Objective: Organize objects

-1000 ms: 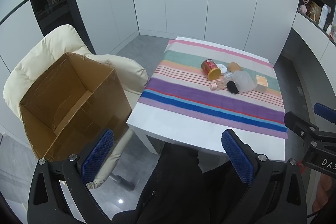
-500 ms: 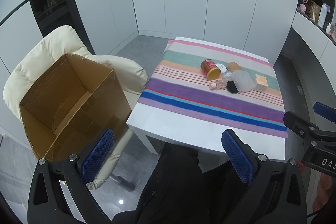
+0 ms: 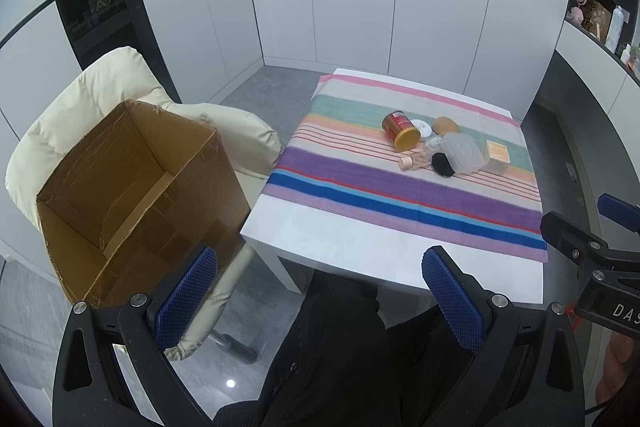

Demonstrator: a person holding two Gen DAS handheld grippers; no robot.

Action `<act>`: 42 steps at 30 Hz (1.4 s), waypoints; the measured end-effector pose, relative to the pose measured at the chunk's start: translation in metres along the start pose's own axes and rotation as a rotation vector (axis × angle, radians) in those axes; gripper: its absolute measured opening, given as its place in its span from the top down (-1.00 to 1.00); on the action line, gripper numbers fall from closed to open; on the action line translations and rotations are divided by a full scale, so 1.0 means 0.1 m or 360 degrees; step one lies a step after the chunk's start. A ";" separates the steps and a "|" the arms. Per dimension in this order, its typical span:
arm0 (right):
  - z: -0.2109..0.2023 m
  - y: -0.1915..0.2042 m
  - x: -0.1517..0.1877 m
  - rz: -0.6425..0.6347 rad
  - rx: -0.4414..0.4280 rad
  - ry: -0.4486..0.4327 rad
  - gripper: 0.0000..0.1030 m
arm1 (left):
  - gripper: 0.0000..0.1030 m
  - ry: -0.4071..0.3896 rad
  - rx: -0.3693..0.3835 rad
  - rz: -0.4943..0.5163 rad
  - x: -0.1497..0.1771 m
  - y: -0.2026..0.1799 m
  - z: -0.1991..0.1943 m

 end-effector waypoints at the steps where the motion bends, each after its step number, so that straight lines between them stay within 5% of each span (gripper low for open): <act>1: 0.00 0.00 0.00 0.0002 0.0000 0.0001 -0.97 | -1.00 0.0000 0.0000 0.0001 0.00 0.00 0.00; 42: -0.04 -0.33 0.04 0.0094 0.0079 -0.0013 -0.97 | -1.00 -0.0023 0.0129 0.0142 -0.09 -0.42 0.04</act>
Point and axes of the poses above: each gripper's, at about its wrist camera, not at the fingertips, and z roughly the way its jaws point, y to its left, x to its underside, the point moved 4 cm from there along z, roughly the way its jaws point, and after that the axes turned 1 degree about y, right-handed, at the moved point
